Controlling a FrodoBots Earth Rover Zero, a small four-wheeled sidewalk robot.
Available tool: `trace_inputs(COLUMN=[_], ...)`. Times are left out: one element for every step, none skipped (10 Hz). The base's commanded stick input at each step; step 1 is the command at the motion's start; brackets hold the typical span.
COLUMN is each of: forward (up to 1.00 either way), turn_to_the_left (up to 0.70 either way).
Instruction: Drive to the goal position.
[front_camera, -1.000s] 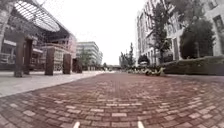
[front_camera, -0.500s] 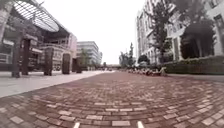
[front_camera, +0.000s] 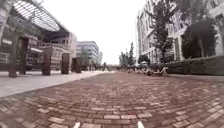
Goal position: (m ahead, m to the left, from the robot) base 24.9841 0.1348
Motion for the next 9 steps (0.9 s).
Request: trace_inputs(forward=[0.45,0.45,0.45,0.45,0.45,0.45,0.45,0.45,0.45], turn_to_the_left=[0.00,0.00,0.00,0.00,0.00,0.00,0.00,0.00,0.00])
